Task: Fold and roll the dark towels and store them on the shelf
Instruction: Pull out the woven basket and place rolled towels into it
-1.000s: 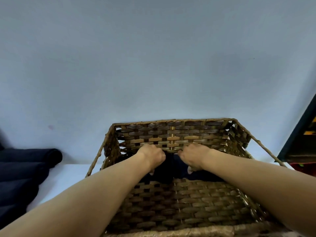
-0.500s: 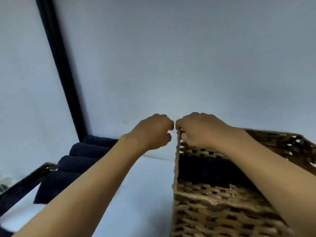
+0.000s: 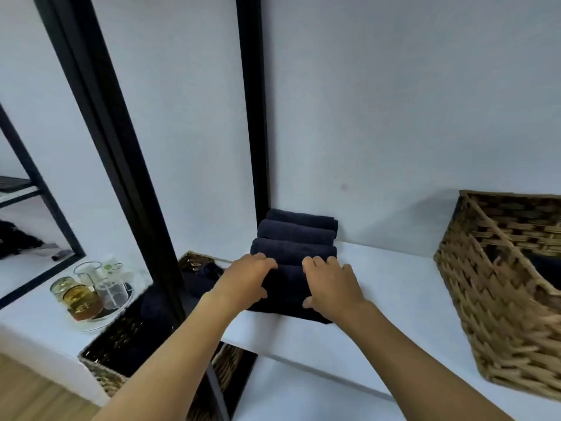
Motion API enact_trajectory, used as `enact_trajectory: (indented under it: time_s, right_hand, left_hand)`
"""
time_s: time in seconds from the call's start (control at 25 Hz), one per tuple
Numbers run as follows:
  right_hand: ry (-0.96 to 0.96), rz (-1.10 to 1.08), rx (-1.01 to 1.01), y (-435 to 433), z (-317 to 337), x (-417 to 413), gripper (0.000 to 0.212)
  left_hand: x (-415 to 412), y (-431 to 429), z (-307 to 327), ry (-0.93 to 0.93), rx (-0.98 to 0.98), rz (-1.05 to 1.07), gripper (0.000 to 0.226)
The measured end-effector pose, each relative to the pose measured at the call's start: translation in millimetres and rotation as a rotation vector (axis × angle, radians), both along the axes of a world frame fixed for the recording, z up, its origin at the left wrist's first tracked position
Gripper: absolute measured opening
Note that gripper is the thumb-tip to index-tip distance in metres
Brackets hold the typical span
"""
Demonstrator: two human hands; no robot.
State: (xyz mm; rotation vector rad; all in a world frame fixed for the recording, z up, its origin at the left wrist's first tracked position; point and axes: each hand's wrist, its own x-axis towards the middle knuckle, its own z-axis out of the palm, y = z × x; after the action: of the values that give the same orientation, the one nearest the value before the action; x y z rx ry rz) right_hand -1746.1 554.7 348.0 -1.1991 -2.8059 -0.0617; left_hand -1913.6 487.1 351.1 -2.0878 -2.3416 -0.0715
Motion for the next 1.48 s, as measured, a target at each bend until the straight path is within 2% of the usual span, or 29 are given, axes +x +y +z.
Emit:
enact_trajectory:
  time_s: [0.16,0.32,0.44,0.68,0.84,1.04,1.16,1.24,1.4,1.48]
  right_hand:
    - [-0.049,-0.078,0.051,1.7,-13.2,-6.2,0.054]
    - [-0.101,-0.066,0.080,-2.6,-10.2,-2.8,0.052]
    - [-0.115,-0.021,0.081,-13.3,3.5,13.0,0.046]
    - [0.035,-0.098,0.190,9.9,107.1,100.0,0.055]
    - [0.118,-0.137,0.051,33.2,162.5,188.8,0.059]
    - [0.148,-0.232,-0.034,77.8,177.6,302.6,0.058]
    - [0.056,-0.254,-0.066,115.1,169.1,358.1,0.062]
    - [-0.050,-0.270,-0.084,141.7,155.5,387.1,0.063]
    - [-0.365,-0.114,-0.243,178.4,116.7,389.5,0.069]
    - [-0.445,0.002,-0.310,191.6,103.5,370.6,0.075]
  left_hand:
    - [-0.4,5.1,-12.2,0.170,-0.014,0.014,0.060]
    - [5.3,5.4,-12.2,0.294,0.006,-0.011,0.039]
    - [11.7,0.1,-1.9,0.218,0.007,-0.066,0.041]
    - [59.9,30.7,91.0,-0.224,0.263,-0.237,0.040]
    - [131.6,56.6,133.4,-0.269,0.382,-0.360,0.044]
    - [243.5,115.8,152.6,-0.200,0.348,-0.507,0.047]
    - [302.7,155.2,153.2,-0.130,0.263,-0.541,0.053]
    - [338.9,183.4,143.7,-0.046,0.130,-0.555,0.059]
    - [379.3,227.2,102.4,0.228,-0.303,-0.470,0.071]
    - [384.7,238.7,89.0,0.351,-0.519,-0.378,0.076]
